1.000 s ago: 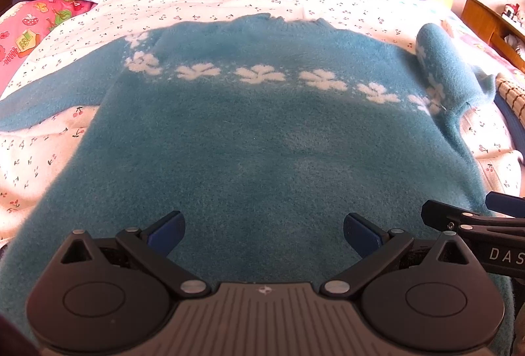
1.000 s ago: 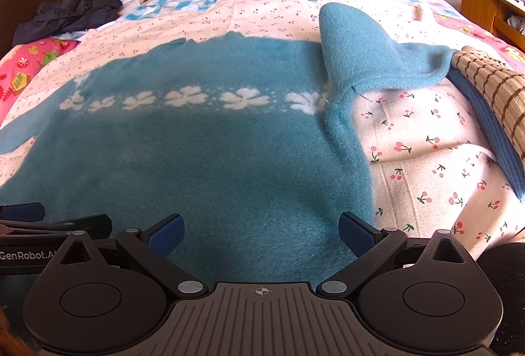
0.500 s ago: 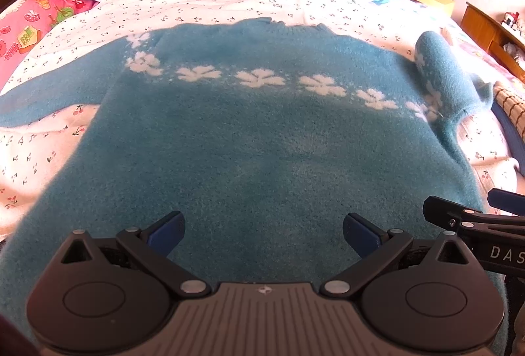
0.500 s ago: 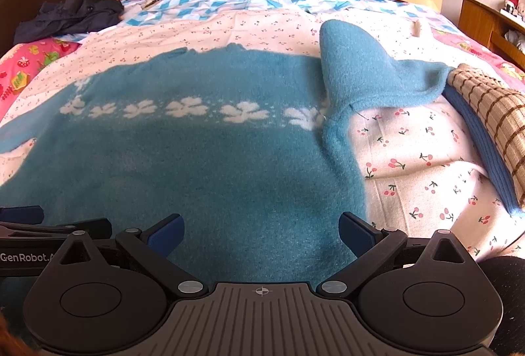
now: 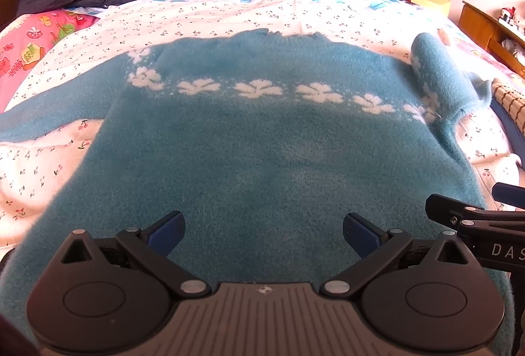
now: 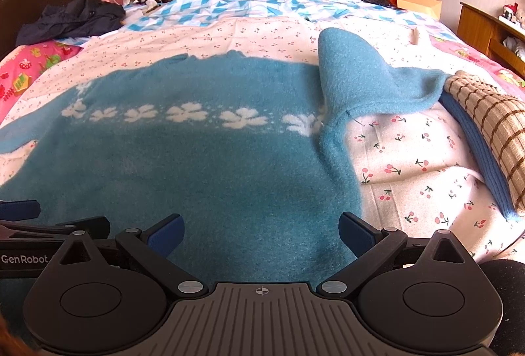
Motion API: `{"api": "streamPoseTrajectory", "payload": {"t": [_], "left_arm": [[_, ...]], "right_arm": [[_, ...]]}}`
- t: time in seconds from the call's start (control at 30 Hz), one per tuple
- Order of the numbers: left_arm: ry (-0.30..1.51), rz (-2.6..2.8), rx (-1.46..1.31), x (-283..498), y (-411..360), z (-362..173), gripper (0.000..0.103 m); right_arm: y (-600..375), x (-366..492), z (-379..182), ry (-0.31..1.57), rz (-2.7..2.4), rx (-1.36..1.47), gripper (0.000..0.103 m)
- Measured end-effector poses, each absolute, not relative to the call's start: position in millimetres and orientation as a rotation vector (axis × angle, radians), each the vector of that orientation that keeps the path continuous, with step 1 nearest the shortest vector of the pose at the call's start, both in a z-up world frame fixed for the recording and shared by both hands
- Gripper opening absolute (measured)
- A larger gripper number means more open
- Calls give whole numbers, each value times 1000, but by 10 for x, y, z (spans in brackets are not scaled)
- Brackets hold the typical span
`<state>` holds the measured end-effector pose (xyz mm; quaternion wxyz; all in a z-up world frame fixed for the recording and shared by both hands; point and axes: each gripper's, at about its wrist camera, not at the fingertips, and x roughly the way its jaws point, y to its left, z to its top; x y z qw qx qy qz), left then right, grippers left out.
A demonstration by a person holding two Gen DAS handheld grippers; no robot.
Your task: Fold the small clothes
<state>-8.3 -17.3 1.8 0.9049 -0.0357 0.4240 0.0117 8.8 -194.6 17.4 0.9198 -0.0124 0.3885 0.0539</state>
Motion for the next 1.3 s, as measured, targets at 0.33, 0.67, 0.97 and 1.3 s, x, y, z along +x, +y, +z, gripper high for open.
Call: {"api": "streamPoseTrajectory", "payload": {"t": [0.33, 0.67, 0.97, 1.3], "left_arm": [[868, 29, -63, -90, -188, 18, 103], [893, 29, -41, -61, -227, -31, 103], [975, 19, -18, 1, -267, -161, 103], [1017, 22, 16, 38, -311, -244, 103]], "right_arm": [[-1946, 88, 169, 778, 114, -35, 100], [-1949, 91, 113, 790, 113, -46, 100], [-1942, 110, 54, 812, 125, -46, 100], [-1952, 123, 34, 824, 124, -39, 100]]}}
